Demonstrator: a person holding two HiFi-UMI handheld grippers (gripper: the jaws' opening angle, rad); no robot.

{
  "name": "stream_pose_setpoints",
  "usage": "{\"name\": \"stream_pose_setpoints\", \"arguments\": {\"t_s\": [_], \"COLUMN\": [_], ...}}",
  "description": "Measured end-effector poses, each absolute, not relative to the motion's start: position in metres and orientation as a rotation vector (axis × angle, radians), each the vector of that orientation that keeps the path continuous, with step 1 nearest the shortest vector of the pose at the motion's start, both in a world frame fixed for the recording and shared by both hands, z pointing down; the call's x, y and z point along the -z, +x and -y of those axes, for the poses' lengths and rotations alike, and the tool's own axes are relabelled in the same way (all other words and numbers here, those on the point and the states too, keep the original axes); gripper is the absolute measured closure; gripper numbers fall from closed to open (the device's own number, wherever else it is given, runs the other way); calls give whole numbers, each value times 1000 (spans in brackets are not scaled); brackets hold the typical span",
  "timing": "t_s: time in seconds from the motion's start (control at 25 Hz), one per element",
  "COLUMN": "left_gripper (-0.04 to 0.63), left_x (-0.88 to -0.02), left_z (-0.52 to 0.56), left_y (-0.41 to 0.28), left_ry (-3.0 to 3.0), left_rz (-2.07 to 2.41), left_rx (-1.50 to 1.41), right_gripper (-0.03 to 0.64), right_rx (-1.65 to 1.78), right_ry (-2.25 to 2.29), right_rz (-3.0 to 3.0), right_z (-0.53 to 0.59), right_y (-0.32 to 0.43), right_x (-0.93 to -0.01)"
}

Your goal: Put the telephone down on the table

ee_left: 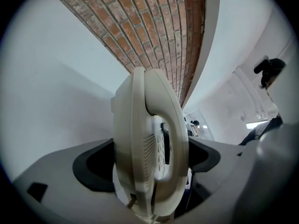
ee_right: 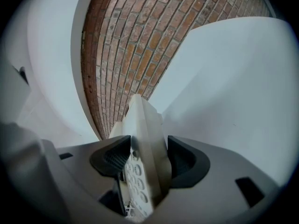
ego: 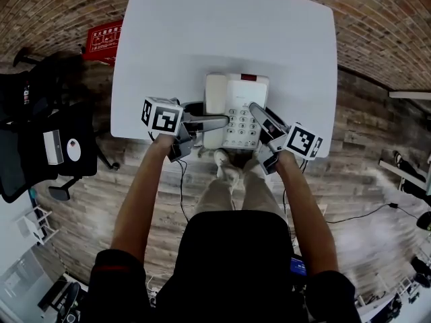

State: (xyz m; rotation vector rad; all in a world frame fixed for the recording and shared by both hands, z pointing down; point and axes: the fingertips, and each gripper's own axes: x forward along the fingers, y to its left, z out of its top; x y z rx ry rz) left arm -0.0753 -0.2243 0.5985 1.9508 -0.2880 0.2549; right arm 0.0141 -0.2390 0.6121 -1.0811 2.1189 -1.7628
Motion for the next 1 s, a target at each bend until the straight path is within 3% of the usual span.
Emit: {"name": "stream_pose_setpoints", "arguments": {"t_s": [1.0], "left_gripper": [155], "left_x": [-634], "left_z": [221], "left_y": [-87], "left_ry": [1960], "left_rz": [312], "left_rx": [-277], "right_gripper": [380], "right_rx": [1767], "right_ry": [-1112], "right_rz": [-2133], "right_z": [242], "right_y": [2], "right_x": [-647]}}
